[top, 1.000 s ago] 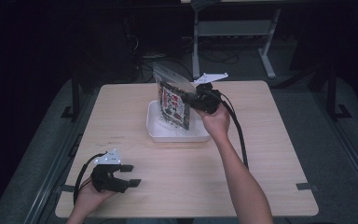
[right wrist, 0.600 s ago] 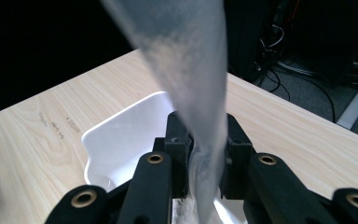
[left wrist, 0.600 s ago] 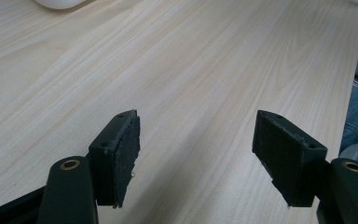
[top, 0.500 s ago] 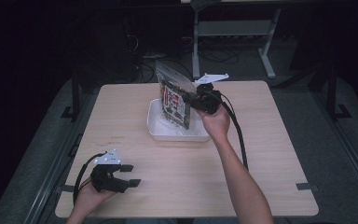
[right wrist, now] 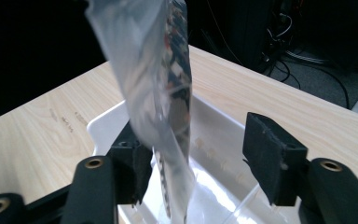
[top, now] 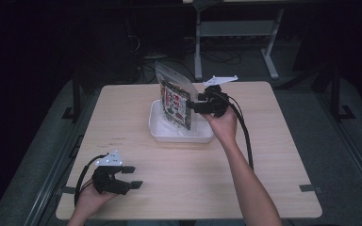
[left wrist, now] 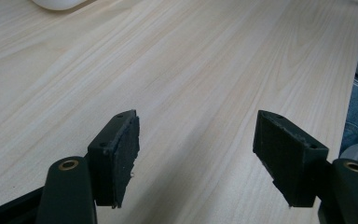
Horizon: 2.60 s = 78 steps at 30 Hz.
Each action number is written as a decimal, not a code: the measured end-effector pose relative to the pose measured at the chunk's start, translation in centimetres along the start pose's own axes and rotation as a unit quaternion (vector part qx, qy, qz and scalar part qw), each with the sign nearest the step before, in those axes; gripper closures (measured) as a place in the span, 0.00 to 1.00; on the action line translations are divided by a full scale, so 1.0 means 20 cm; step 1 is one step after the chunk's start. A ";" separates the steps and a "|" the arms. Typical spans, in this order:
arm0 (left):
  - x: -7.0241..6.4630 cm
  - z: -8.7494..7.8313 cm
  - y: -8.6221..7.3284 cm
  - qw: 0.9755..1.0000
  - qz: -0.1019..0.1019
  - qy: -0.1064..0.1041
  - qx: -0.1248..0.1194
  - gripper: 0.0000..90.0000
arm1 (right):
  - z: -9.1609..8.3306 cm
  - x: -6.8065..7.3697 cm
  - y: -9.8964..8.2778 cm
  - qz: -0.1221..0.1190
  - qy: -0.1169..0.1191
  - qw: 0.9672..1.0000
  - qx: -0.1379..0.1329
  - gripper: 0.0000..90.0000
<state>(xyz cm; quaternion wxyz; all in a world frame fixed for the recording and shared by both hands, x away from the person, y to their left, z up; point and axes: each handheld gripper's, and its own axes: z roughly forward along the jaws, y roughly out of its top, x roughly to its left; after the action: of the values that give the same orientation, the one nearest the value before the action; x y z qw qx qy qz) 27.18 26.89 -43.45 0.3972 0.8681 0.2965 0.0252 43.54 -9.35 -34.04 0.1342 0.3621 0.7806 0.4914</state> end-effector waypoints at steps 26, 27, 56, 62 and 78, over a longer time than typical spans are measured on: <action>0.00 0.01 0.00 1.000 0.001 0.006 0.007 0.31 | -0.28 -0.04 -0.20 0.028 0.044 0.999 0.001 0.38; -0.01 0.01 0.00 1.000 0.000 0.006 0.006 0.31 | -0.29 -0.05 -0.21 0.028 0.044 0.999 0.002 0.38; 0.00 0.02 0.00 1.000 -0.001 0.009 0.013 0.31 | -0.51 -0.11 -0.44 0.067 0.056 0.996 0.016 0.37; 0.00 0.03 0.00 1.000 0.000 0.009 0.013 0.31 | -0.54 -0.13 -0.50 0.077 0.057 0.995 0.019 0.36; -0.01 0.03 0.00 1.000 0.003 0.009 0.013 0.31 | -0.60 -0.14 -0.63 0.089 0.056 0.994 0.035 0.35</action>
<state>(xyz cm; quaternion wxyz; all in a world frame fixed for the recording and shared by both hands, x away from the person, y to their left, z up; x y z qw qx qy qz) 27.29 26.37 -43.85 0.3828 0.8740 0.2978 0.0300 33.20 -22.50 -39.53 0.0335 0.4070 0.7681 0.4932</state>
